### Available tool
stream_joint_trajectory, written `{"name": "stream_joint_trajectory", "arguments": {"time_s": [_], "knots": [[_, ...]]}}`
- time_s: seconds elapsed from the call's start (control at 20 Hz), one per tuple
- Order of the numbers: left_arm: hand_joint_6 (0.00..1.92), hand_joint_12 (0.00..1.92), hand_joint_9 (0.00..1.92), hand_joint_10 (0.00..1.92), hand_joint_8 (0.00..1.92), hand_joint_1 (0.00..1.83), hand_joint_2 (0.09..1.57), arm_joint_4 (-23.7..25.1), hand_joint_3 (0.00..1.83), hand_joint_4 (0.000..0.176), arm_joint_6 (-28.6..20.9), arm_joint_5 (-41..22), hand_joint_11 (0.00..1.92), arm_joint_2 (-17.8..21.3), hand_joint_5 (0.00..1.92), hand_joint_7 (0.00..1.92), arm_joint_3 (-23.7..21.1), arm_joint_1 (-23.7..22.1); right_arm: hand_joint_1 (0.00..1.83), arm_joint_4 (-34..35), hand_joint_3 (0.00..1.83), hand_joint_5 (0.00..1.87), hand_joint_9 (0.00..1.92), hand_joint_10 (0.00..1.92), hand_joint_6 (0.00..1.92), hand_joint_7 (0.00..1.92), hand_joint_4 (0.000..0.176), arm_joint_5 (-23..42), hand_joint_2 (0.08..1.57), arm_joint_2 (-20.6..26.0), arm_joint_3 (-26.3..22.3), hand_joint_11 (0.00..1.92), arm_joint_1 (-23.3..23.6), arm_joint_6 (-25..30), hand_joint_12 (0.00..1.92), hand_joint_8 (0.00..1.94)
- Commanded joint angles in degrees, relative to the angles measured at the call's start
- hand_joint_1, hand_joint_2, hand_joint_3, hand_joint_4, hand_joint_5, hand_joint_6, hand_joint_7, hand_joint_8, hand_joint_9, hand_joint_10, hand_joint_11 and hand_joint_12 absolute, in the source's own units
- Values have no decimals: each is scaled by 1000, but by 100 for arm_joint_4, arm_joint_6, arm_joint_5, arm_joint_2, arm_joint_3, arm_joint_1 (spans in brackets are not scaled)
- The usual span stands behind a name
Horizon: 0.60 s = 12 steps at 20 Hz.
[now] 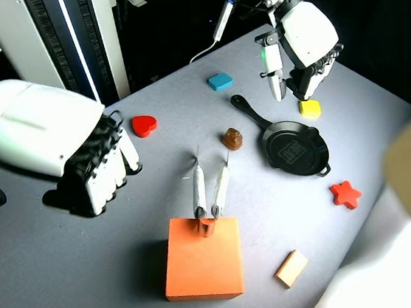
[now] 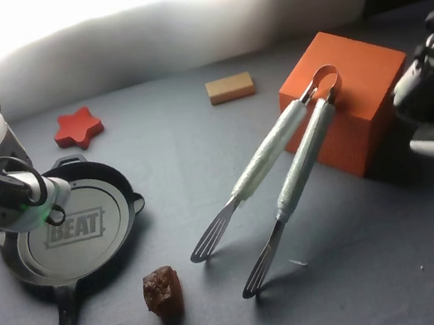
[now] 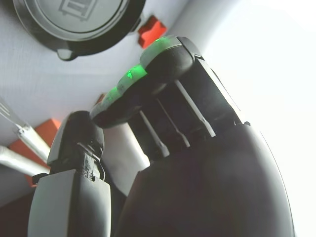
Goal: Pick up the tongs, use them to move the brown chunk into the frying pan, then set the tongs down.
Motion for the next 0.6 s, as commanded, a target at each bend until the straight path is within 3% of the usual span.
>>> {"name": "stream_joint_trajectory", "arguments": {"time_s": [0.0,0.1,0.2,0.25,0.4,0.55], "knots": [[14,965,236,203,64,129,1139,457,198,74,22,-137,0,33,127,212,40,-71,209,28,198,126,238,586,193,265,0,653,1061,31,-7,0,35,-103,1492,107],[1,921,282,30,0,97,1246,457,20,75,22,-137,0,35,103,212,38,-77,204,28,38,149,243,588,76,305,0,655,1163,29,-8,0,20,-274,1529,13],[4,907,290,22,2,109,1255,440,14,71,22,-137,0,38,110,217,43,-76,198,28,25,151,235,571,55,307,0,686,1183,20,-31,0,40,-552,1506,7],[6,905,280,9,0,131,1254,439,6,90,34,-69,0,42,81,206,43,-68,157,28,15,164,238,556,48,319,0,722,1183,8,-63,0,81,-871,1499,8],[2,881,281,6,1,85,1273,421,9,81,34,-66,0,47,63,203,51,-69,149,28,6,131,202,486,16,271,0,552,1193,-27,-60,0,167,-931,1432,0],[2,856,269,2,1,141,1271,347,3,83,113,-58,0,51,69,204,63,-115,236,27,0,139,237,251,2,278,0,227,1163,-164,24,0,439,-1032,1302,0]]}}
